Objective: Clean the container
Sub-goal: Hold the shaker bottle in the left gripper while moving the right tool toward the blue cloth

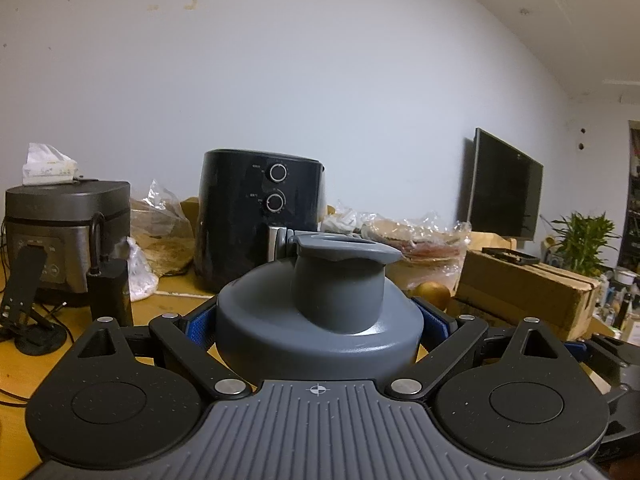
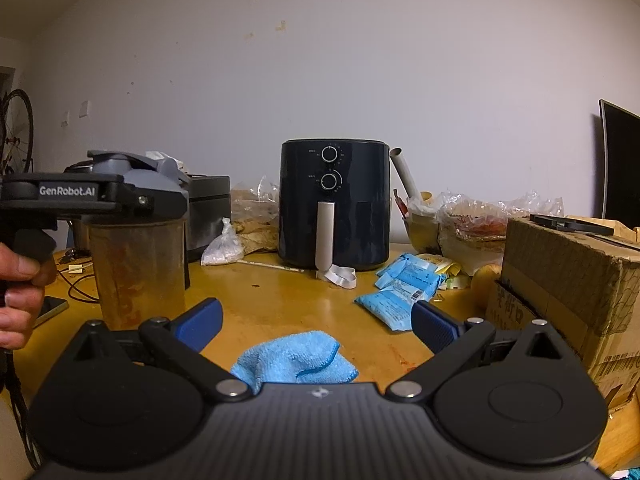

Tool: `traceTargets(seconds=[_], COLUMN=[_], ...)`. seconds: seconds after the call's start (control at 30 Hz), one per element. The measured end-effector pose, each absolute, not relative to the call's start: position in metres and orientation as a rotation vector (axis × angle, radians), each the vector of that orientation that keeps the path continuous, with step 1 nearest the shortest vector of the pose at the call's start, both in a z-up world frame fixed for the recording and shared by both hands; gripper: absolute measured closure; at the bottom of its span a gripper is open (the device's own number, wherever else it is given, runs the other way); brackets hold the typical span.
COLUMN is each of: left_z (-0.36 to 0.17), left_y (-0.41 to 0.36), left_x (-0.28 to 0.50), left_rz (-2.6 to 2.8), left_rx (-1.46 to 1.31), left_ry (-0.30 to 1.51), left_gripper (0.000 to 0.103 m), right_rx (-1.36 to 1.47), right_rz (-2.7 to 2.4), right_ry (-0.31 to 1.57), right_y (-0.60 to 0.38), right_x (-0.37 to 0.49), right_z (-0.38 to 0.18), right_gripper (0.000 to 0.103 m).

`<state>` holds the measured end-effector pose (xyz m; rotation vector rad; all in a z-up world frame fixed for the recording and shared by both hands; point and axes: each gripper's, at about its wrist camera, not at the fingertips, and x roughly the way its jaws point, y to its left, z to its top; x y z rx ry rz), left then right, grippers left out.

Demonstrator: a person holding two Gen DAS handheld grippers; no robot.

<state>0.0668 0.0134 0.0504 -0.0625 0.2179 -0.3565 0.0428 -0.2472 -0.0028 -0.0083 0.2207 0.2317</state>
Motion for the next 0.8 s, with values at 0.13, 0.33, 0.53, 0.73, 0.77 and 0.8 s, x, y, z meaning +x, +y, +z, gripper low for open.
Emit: traceTargets(seconds=[0.13,0.33,0.53,0.73,0.77,0.8], left_z=[0.045,0.038,0.033,0.031,0.031,0.030], left_y=[0.013,0.012,0.012,0.012,0.013,0.013], left_x=[0.066,0.064,0.063,0.061,0.061,0.060], left_rz=[-0.364,-0.374,-0.380,-0.379,-0.379,-0.379], left_rx=[-0.057,-0.043,-0.037,-0.041,-0.041,-0.042], left_ry=[0.209,0.190,0.175,0.163,0.161,0.159], left_gripper=[0.007,0.007,0.007,0.007,0.007,0.007], right_rx=[-0.002,-0.003,0.023,0.043,0.052,0.065], right_rz=[0.228,0.226,0.237,0.233,0.233,0.238], right_ry=[0.228,0.239,0.243,0.234,0.231,0.231], right_y=[-0.247,-0.246,-0.245,-0.243,-0.244,-0.245], right_x=[0.047,0.049,0.055,0.057,0.056,0.057], right_z=[-0.005,-0.007,-0.010,-0.012,-0.013,-0.013], right_gripper=[0.000,0.000,0.000,0.000,0.000,0.000])
